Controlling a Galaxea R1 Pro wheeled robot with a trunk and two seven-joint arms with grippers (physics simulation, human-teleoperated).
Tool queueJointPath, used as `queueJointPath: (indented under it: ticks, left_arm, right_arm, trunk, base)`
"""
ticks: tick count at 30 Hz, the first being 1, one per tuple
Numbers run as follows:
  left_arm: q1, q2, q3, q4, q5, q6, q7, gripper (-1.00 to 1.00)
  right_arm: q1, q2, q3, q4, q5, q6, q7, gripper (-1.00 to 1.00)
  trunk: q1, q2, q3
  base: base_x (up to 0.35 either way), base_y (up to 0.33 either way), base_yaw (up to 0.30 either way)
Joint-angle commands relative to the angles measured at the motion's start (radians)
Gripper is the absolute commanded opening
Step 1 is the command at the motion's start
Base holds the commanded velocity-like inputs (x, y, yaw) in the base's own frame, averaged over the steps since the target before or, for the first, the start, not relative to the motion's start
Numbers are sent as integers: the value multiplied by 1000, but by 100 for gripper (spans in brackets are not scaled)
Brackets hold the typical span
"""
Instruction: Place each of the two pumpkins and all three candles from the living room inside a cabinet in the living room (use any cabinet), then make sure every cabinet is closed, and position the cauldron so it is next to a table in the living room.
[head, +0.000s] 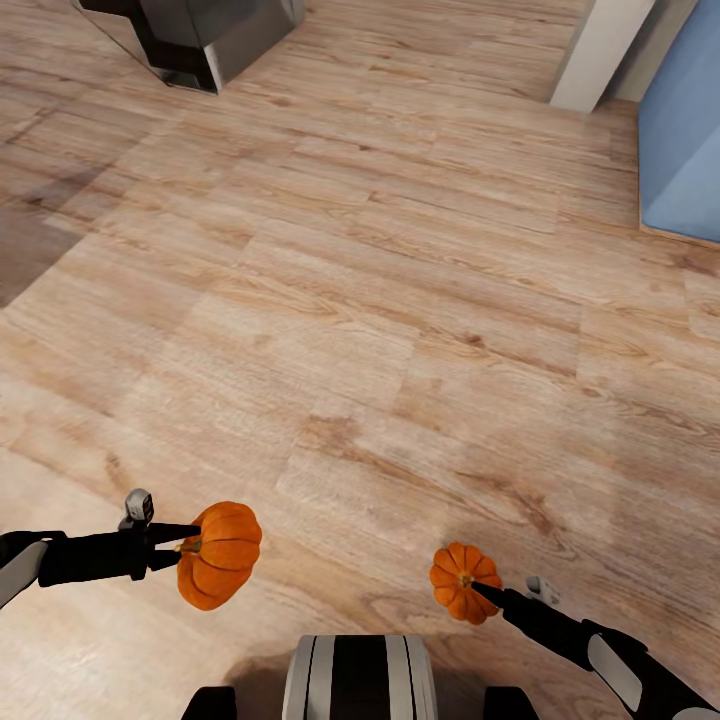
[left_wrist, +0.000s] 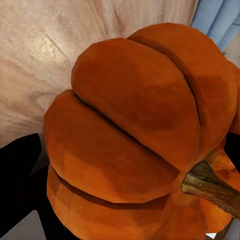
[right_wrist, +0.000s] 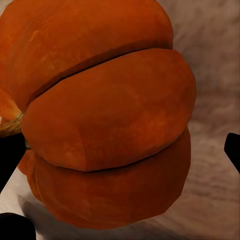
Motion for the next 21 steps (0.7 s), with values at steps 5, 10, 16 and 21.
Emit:
queueJointPath:
  ticks: [5, 10, 16, 21]
  left_arm:
    - [-1, 1, -4, 1, 5, 5, -2, -100]
    - [-1, 1, -4, 1, 5, 5, -2, -100]
    - [-1, 1, -4, 1, 5, 5, -2, -100]
    - [-1, 1, -4, 1, 5, 4, -2, -100]
  right_arm:
    - [0, -1, 4, 0, -11, 7, 0, 100]
    - [0, -1, 4, 0, -11, 7, 0, -100]
    - [0, 0, 4, 0, -11, 7, 0, -100]
    - [0, 0, 4, 0, -11, 7, 0, -100]
  trunk:
    - [0, 0, -1]
    - [0, 0, -1]
    - [0, 0, -1]
    - [0, 0, -1]
  base:
    - [0, 0, 0]
    - [0, 0, 0]
    - [0, 0, 0]
    - [0, 0, 0]
